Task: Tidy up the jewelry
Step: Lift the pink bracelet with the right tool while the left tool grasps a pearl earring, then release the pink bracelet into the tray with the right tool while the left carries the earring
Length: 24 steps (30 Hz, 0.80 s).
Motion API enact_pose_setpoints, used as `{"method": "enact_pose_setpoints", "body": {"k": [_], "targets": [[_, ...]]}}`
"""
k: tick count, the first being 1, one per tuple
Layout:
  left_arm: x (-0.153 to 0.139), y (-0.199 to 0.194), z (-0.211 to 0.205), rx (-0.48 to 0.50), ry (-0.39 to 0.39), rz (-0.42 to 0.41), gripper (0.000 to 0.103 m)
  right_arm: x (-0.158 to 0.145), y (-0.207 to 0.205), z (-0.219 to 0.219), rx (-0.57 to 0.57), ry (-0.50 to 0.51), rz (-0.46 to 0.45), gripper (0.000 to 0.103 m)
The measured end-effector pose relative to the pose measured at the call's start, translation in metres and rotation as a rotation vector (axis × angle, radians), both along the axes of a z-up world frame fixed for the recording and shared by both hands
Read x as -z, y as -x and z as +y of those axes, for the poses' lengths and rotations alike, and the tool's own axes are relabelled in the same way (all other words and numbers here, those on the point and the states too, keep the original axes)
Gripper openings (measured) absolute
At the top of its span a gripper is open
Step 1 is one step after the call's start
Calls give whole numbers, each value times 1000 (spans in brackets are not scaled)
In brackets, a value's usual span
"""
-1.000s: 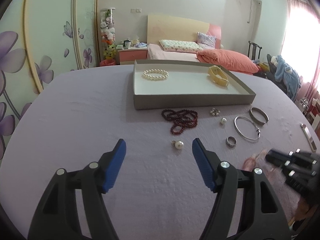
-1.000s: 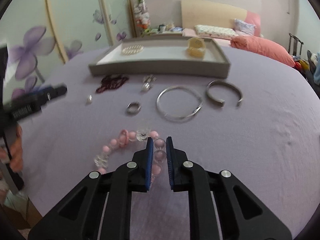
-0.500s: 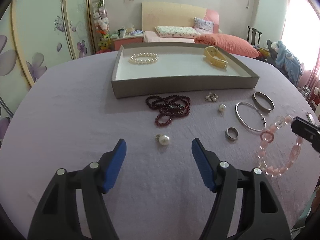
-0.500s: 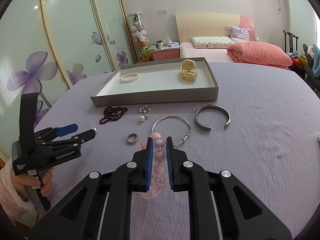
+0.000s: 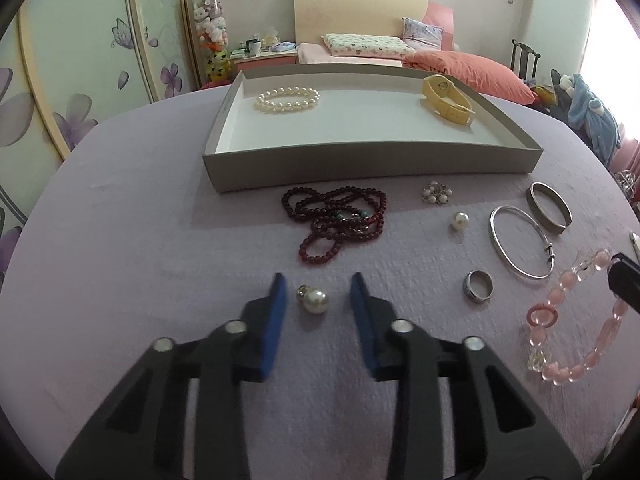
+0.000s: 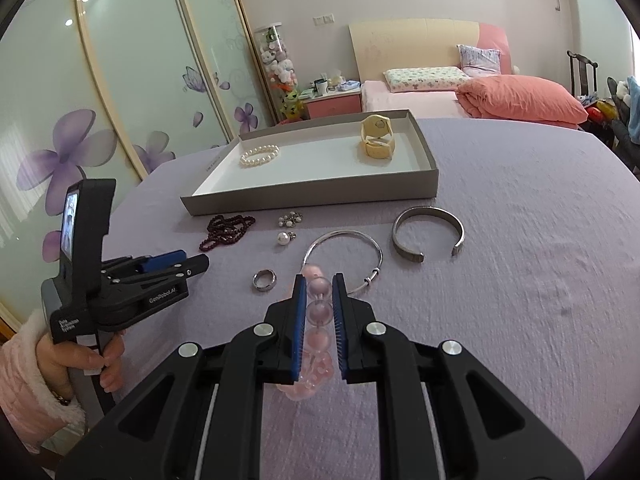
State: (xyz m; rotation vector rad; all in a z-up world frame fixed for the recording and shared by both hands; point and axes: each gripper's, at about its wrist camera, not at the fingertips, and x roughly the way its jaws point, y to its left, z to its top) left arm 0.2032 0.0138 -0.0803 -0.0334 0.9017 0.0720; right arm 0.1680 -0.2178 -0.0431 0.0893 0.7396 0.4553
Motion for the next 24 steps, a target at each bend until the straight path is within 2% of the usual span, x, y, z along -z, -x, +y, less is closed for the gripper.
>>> {"method": "enact_pose_setpoints", "body": {"k": [1,10,24], "targets": [[0,0,-1,5,0,-1,15,-1,0,0,-1,-3,-1,14],[-6,11,8,13,28,-21,14,-11,4,-4,-12,-31,-15,14],[-75,37,18,28,39,-247,14,-52,5,-5,1,-40,-120,14]]}}
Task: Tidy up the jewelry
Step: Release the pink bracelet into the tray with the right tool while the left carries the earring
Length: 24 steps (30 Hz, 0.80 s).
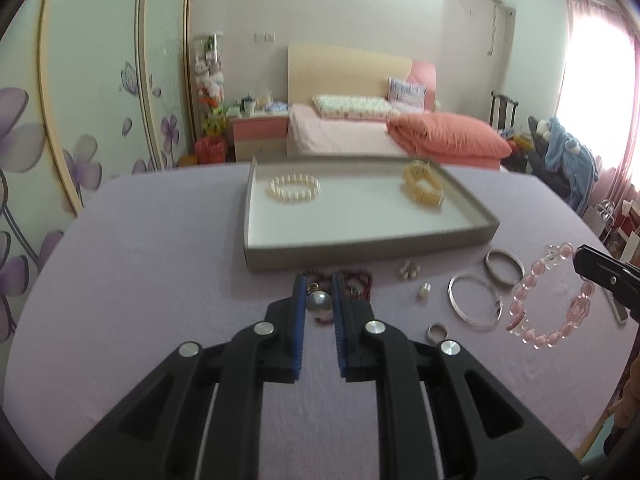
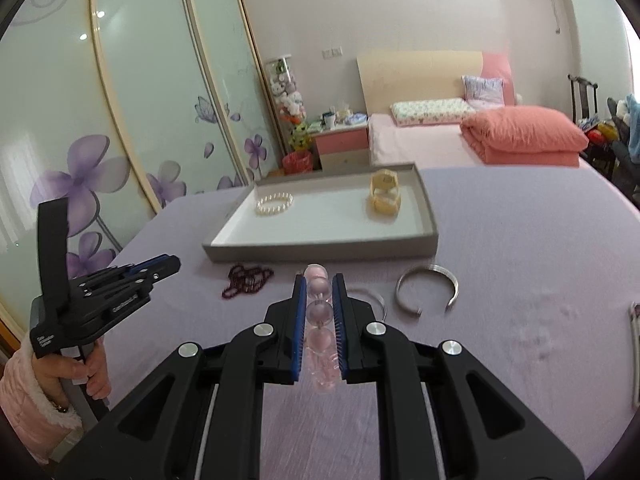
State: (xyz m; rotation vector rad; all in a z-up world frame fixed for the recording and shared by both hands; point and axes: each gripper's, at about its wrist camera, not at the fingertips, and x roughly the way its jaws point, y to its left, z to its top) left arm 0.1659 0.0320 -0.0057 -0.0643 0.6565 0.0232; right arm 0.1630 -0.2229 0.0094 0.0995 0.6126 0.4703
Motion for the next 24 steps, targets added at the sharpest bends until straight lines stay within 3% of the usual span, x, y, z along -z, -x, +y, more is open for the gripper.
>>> {"method": "enact_pose_setpoints", "body": {"k": [14,24], "targets": [[-36,-31,0,-2,-5,-97,14,-42,-59,12,45,8,-85,14],[-44,-79,16,-25,3,-125,14,-22,-140,54,22,39,-19,14]]}}
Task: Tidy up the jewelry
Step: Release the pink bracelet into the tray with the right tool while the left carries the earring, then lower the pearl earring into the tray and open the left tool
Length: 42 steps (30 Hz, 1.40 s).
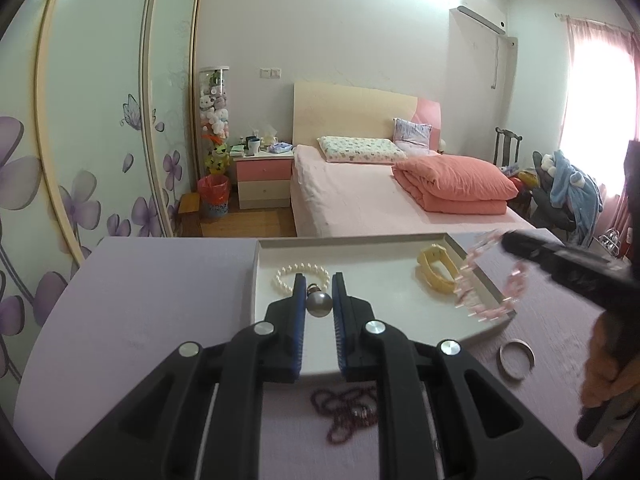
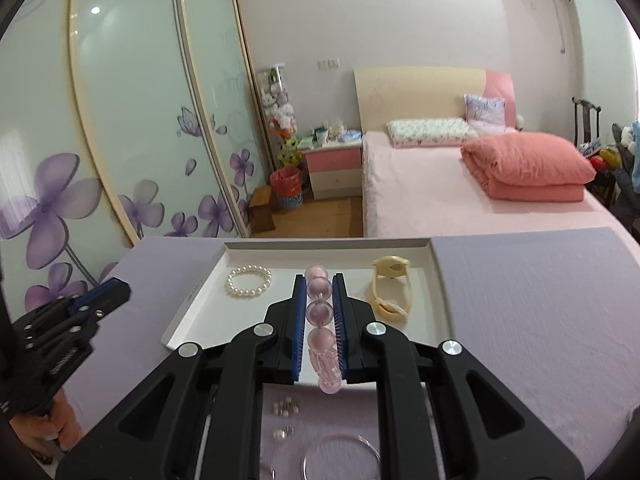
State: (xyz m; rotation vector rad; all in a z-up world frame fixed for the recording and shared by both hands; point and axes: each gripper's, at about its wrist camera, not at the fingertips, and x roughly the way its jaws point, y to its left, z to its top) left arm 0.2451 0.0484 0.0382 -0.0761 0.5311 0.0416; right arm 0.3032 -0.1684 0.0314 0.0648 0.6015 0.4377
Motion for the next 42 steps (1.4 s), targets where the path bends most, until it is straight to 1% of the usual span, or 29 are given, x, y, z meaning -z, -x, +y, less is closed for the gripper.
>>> {"method": "enact_pose_setpoints", "body": {"k": [5,8,13,14,15,16,17,22,30,31,34,38,42], "targets": [[4,-24,3,4,5,3,14,31,-37,13,-19,21,103,14],[8,-31,2,13,12,6,14,48,-44,14,-4,55,143,14],[15,-42,0,24,14,13,14,56,-49,4,49,89,157,15],[17,-43,2,23,15,14,14,56,-48,3,57,92,158,23],[18,-45,2,24,16,16,14,57,-48,-1,68,94,161,42],[19,-46,2,24,18,17,14,57,-46,-2,78,95,158,51],[20,-47,1,24,18,18,14,57,-43,-6,89,95,145,55],[25,-52,0,26,10,22,14,55,-38,-11,83,102,131,55],[35,-64,-5,1,-16,28,14,52,-28,-11,60,117,102,55],[37,-68,-6,-1,-17,32,14,52,-27,-11,56,115,103,55],[43,-80,-5,-5,-17,51,14,52,-23,-13,49,111,104,60],[54,-100,0,-10,5,97,14,53,-21,-15,39,108,105,60],[66,-110,2,-13,20,132,14,55,-20,-17,31,108,108,60]]}}
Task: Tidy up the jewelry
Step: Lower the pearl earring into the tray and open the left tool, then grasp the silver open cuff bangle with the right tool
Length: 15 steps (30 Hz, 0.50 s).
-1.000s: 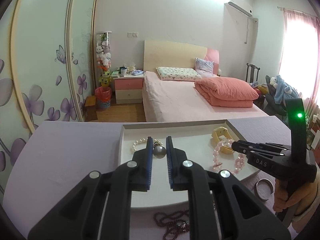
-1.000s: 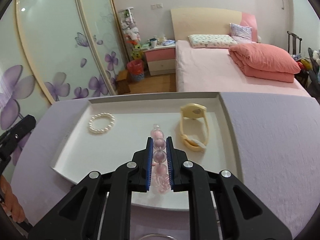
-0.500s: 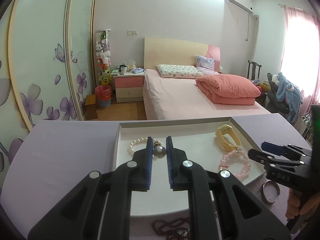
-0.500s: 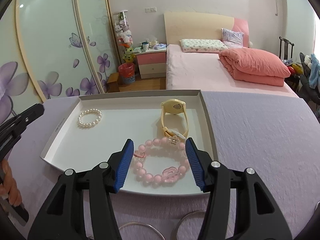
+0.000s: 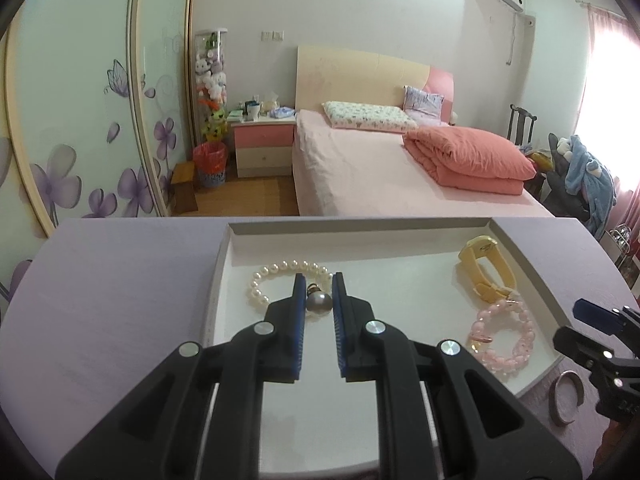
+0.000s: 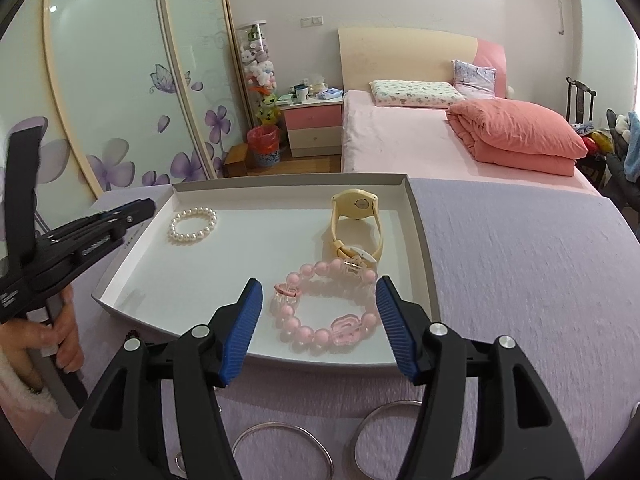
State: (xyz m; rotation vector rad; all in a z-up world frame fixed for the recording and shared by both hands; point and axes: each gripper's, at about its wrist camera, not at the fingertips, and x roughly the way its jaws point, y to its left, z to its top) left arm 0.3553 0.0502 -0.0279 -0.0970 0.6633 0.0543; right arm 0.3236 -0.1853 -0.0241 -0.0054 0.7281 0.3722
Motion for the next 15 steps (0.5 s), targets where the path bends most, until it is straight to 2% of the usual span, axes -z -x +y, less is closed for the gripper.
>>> {"method": "enact_pose_setpoints", "body": {"k": [11,15], "targets": [[13,-14,1,5,15,40,14,6,1,-1,-4,-2,3,60],[11,-11,7,-18,41,37,31,5,3,-3,2,-7,-1,60]]}}
